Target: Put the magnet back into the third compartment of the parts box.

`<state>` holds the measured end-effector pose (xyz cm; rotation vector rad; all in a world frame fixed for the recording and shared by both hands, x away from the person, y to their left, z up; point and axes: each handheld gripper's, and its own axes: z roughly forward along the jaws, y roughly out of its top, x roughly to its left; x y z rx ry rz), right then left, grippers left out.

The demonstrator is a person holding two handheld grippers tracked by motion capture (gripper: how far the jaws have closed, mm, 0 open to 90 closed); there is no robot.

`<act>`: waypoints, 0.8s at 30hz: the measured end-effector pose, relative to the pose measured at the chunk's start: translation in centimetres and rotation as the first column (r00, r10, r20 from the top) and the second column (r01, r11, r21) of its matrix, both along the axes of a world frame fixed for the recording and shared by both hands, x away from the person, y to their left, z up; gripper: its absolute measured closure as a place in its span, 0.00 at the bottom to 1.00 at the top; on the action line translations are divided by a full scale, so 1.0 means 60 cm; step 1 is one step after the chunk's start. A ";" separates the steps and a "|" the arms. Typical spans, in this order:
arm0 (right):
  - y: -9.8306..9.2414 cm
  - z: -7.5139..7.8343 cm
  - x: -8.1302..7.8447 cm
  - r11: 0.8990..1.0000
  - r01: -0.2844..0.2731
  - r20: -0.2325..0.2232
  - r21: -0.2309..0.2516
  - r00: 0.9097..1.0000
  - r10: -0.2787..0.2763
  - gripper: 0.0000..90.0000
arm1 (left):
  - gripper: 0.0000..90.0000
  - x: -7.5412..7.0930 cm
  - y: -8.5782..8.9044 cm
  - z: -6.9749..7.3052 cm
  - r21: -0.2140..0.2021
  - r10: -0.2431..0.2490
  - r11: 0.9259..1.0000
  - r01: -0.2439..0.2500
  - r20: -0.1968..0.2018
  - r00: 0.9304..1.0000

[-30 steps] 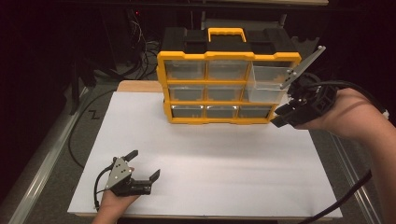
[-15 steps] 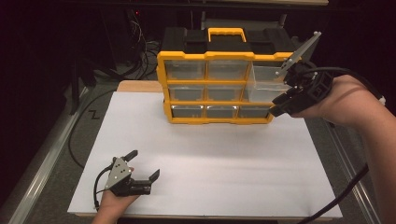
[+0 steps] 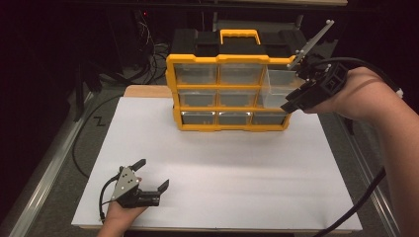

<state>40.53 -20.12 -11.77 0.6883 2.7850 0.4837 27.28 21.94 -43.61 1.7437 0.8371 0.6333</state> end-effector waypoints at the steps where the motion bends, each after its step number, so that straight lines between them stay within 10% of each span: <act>1: 0.000 0.001 0.001 1.000 0.002 0.000 -0.002 1.000 -0.002 0.72 | 0.00 0.000 0.000 0.000 0.002 0.000 1.000 0.000 0.000 1.000; 24: 0.005 0.025 0.050 0.999 0.041 0.014 -0.016 0.999 -0.040 0.72 | 0.00 0.000 0.000 -0.001 0.007 -0.004 1.000 0.004 -0.003 1.000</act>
